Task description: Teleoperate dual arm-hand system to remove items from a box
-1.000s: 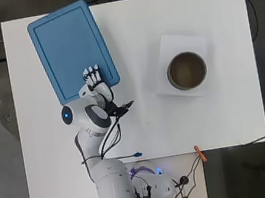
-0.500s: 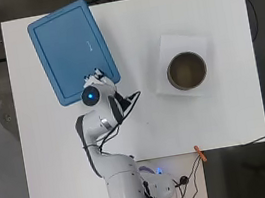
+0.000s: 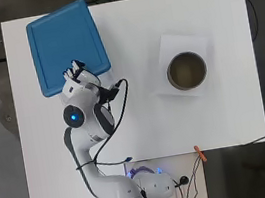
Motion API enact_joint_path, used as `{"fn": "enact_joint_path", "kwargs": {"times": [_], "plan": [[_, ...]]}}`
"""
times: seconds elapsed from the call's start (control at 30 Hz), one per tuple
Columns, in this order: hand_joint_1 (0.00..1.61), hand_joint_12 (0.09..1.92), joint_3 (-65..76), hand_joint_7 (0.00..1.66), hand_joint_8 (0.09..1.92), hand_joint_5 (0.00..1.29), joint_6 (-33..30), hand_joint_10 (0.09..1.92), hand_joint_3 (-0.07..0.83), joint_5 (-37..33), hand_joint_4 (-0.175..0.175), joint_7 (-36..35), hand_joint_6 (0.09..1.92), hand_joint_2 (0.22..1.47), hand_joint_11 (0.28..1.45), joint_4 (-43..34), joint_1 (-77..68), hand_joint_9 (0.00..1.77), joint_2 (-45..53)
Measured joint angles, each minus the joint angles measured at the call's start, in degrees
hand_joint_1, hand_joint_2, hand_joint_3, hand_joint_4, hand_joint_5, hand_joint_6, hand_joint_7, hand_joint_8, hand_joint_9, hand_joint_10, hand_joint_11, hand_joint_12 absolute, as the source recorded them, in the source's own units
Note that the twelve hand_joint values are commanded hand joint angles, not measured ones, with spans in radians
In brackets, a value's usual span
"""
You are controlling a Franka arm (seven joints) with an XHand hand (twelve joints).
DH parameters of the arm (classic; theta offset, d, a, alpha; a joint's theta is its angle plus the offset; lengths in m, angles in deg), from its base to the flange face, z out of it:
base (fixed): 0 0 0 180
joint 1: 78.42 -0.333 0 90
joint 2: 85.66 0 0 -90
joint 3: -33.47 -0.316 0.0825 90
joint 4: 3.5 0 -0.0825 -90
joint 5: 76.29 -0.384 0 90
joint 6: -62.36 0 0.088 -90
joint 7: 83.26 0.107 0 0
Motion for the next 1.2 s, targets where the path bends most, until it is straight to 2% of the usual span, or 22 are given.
{"fn": "enact_joint_path", "kwargs": {"times": [0.03, 0.07, 0.1, 0.13, 0.17, 0.23, 0.27, 0.3, 0.37, 0.43, 0.47, 0.53, 0.63, 0.73, 0.8, 0.93, 1.0, 1.03, 1.1, 1.13, 1.17, 1.2], "plan": [[0.91, 1.70, 0.7, 0.82, 1.60, 0.66, -2.0, 1.86, 0.000, -0.3, 0.110, -4.6, 1.43, 1.29, 0.77, -2.1, -0.2, 1.08, 0.6], [1.00, 1.69, 1.1, 0.81, 1.59, 0.66, -3.4, 1.83, -0.002, -0.5, 0.012, -9.2, 1.36, 1.28, 0.75, -4.9, -0.3, 1.07, 1.6], [0.99, 1.71, 1.4, 0.85, 1.59, 0.67, -4.0, 1.82, -0.001, -1.0, 0.032, -13.0, 1.36, 1.28, 0.77, -7.8, -0.4, 1.10, 2.8], [0.95, 1.74, 1.5, 0.89, 1.57, 0.69, -4.3, 1.83, -0.001, -1.7, 0.074, -15.6, 1.37, 1.27, 0.80, -10.5, -0.4, 1.14, 4.1], [0.93, 1.74, 1.3, 0.92, 1.46, 0.70, -4.1, 1.78, -0.001, -2.1, 0.107, -17.0, 1.38, 1.27, 0.81, -12.7, -0.4, 1.16, 5.4], [1.11, 1.63, 0.5, 0.93, 1.37, 0.69, -1.4, 1.49, -0.001, -2.1, -0.072, -17.6, 1.25, 1.24, 0.75, -15.8, -0.5, 1.18, 8.3], [1.16, 1.56, 0.2, 0.93, 1.33, 0.69, 1.9, 1.34, -0.001, -2.4, -0.123, -17.3, 1.21, 1.23, 0.72, -16.4, -0.6, 1.19, 9.4], [1.19, 1.51, 0.0, 0.94, 1.30, 0.70, 5.2, 1.24, -0.001, -2.7, -0.150, -17.4, 1.18, 1.21, 0.70, -16.2, -0.7, 1.20, 9.7], [1.23, 1.50, -0.2, 0.98, 1.24, 0.75, 9.2, 1.18, -0.002, -2.5, -0.170, -19.5, 1.10, 1.19, 0.70, -13.9, -0.9, 1.23, 9.5], [1.24, 1.35, -0.1, 1.02, 1.14, 0.75, 7.1, 0.91, -0.001, -2.9, -0.175, -21.2, 1.12, 1.17, 0.67, -11.7, -1.3, 1.25, 9.4], [1.24, 1.27, -0.2, 1.03, 1.11, 0.74, 4.3, 0.76, -0.002, -3.0, -0.174, -22.0, 1.15, 1.17, 0.65, -10.3, -1.5, 1.25, 9.2], [1.31, 1.01, -0.9, 0.90, 1.18, 0.65, -1.5, 1.01, 0.002, -2.7, -0.173, -22.2, 1.26, 1.18, 0.61, -8.7, -1.9, 1.10, 9.1], [1.24, 1.19, -3.1, 0.91, 1.30, 0.67, -4.8, 1.11, 0.000, -1.7, -0.175, -21.9, 1.23, 1.21, 0.64, -10.2, -2.2, 1.09, 10.6], [1.21, 1.44, -4.4, 0.88, 1.42, 0.68, -4.8, 1.39, 0.001, -1.3, -0.175, -23.2, 1.23, 1.23, 0.68, -14.9, -2.6, 1.06, 12.7], [1.21, 1.53, -5.2, 0.87, 1.44, 0.67, -6.0, 1.48, 0.001, -3.4, -0.175, -27.2, 1.23, 1.23, 0.71, -15.7, -3.4, 1.08, 12.6], [1.21, 1.61, -7.8, 0.88, 1.43, 0.69, -8.5, 1.54, 0.001, -11.6, -0.175, -41.9, 1.19, 1.23, 0.74, -11.3, -6.2, 1.09, 10.5], [1.02, 1.69, -8.9, 0.86, 1.52, 0.72, -9.1, 1.71, 0.002, -15.2, 0.047, -45.7, 1.31, 1.24, 0.75, -6.6, -8.1, 1.08, 7.2], [0.96, 1.72, -9.4, 0.86, 1.56, 0.72, -8.2, 1.78, 0.002, -17.3, 0.110, -46.0, 1.35, 1.24, 0.75, -4.8, -8.9, 1.07, 5.8], [0.91, 1.74, -10.0, 0.85, 1.61, 0.72, -5.4, 1.85, 0.001, -22.1, 0.161, -46.1, 1.38, 1.25, 0.72, -2.6, -10.4, 1.04, 2.7], [0.91, 1.74, -10.4, 0.84, 1.62, 0.72, -4.0, 1.86, 0.001, -24.3, 0.169, -45.8, 1.39, 1.25, 0.71, -2.1, -11.2, 1.04, 0.5], [0.91, 1.73, -10.8, 0.84, 1.61, 0.72, -3.4, 1.86, 0.001, -25.3, 0.160, -45.5, 1.40, 1.25, 0.70, -1.8, -11.8, 1.03, -1.3], [1.01, 1.71, -11.2, 0.83, 1.58, 0.69, -3.4, 1.84, 0.002, -25.9, 0.038, -45.3, 1.35, 1.25, 0.69, -1.5, -12.4, 1.03, -3.0]]}}
